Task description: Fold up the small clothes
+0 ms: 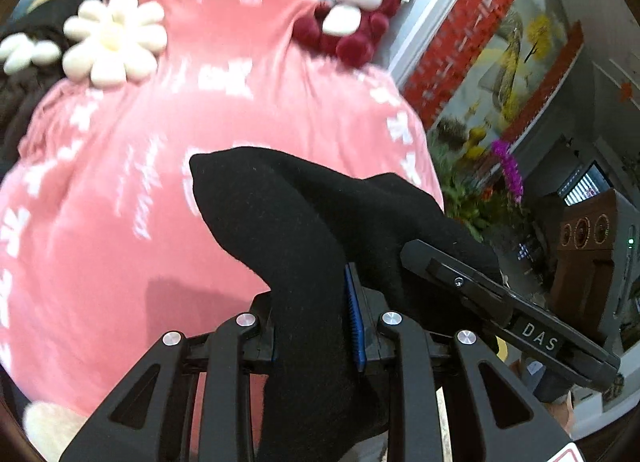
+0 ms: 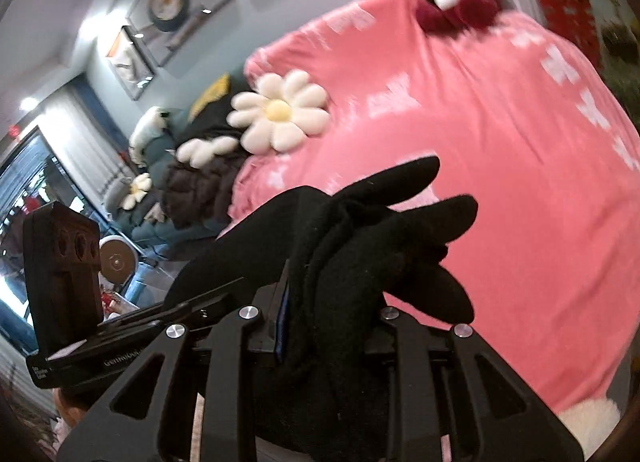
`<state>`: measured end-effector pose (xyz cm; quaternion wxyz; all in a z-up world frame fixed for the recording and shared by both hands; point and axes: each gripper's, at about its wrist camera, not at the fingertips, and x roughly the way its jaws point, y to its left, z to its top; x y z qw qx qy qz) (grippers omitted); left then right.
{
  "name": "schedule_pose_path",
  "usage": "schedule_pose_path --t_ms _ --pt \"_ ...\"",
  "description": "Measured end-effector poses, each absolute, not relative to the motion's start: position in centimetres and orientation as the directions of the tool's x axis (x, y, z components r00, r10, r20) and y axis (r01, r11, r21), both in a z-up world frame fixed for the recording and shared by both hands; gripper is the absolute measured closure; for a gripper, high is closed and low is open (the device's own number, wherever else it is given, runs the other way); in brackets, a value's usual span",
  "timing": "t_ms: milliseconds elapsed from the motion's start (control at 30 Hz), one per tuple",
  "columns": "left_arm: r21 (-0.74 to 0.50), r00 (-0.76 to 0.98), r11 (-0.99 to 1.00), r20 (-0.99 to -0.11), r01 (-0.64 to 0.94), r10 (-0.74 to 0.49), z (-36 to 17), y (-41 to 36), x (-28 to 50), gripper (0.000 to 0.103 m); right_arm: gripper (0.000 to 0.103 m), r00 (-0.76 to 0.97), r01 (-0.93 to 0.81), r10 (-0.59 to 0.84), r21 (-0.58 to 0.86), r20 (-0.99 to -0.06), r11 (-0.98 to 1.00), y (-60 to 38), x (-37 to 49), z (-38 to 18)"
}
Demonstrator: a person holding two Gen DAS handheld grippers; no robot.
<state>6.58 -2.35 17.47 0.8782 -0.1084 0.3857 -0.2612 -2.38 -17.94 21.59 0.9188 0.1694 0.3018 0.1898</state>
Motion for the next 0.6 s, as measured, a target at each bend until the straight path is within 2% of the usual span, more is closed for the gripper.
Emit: schedule_pose_path --t_ms 233,300,367,400,433,467,500,533,600 --pt "-0.337 0.646 0.857 -0.564 0.390 -0.515 20.6 2.0 6.9 0.082 0.081 0.752 -0.337 0.498 0.398 -0.432 0.853 -14.4 -1.0 23.3" --pt "-0.315 0.658 0.867 -0.566 0.386 -0.498 19.8 3.0 7.7 0.081 0.081 0.741 -0.347 0.509 0.400 -0.438 0.849 -13.5 0.4 22.3" --pt "-0.300 0.663 0.885 -0.586 0.355 -0.465 17.8 4.0 9.0 0.077 0.075 0.725 -0.343 0.509 0.397 -0.465 0.851 -13.0 2.1 19.8" --pt "-0.298 0.666 0.894 -0.596 0.335 -0.448 16.7 4.3 9.5 0.073 0.073 0.699 -0.328 0.503 0.397 -0.509 0.857 -12.8 3.6 17.0" --pt "-0.286 0.663 0.917 -0.633 0.279 -0.400 13.7 4.8 10.6 0.051 0.063 0.678 -0.291 0.473 0.386 -0.562 0.875 -12.8 4.8 14.2" --pt "-0.264 0.659 0.936 -0.665 0.235 -0.353 11.7 5.1 11.1 0.040 0.059 0.653 -0.236 0.426 0.366 -0.626 0.900 -13.0 5.9 11.1" --pt "-0.211 0.643 0.965 -0.720 0.158 -0.262 8.1 5.3 12.0 0.038 0.059 0.590 -0.158 0.368 0.344 -0.719 0.926 -13.3 7.1 6.9" --pt "-0.180 0.617 0.975 -0.755 0.129 -0.221 5.9 5.4 12.4 0.040 0.059 0.542 -0.095 0.320 0.322 -0.777 0.942 -13.7 7.4 4.1" --pt "-0.108 0.531 0.992 -0.838 0.064 -0.125 1.2 5.8 12.9 0.044 0.059 0.528 -0.050 0.315 0.341 -0.789 0.939 -14.4 6.1 2.0"
